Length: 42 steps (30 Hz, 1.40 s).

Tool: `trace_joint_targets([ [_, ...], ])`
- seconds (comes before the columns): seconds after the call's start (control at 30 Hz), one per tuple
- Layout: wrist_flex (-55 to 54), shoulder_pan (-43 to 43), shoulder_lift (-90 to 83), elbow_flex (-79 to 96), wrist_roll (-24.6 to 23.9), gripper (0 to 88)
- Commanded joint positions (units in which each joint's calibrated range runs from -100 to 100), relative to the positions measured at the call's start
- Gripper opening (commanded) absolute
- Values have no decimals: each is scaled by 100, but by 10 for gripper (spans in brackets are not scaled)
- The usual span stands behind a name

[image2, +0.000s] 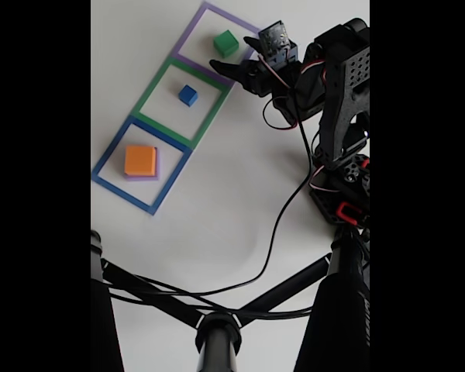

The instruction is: Tower of hanoi

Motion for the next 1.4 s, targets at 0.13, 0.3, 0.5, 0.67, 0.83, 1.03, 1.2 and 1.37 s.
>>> trace_joint_targets([
  [0.13, -170, -112, 187, -324, 0, 272],
  [0.3, -162, -151, 252, -396, 0, 239],
  [0.5, -146, -170, 308, -505, 0, 187],
  [0.67, -49, -170, 324, -615, 0, 132],
  [0.83, -25, -170, 300, -660, 0, 93],
  [1.03, 251, -151, -7, -615, 0, 82],
  [1.2, 858, -160, -790, -396, 0, 82],
  [1.37, 2647, -189, -2582, -151, 0, 75],
])
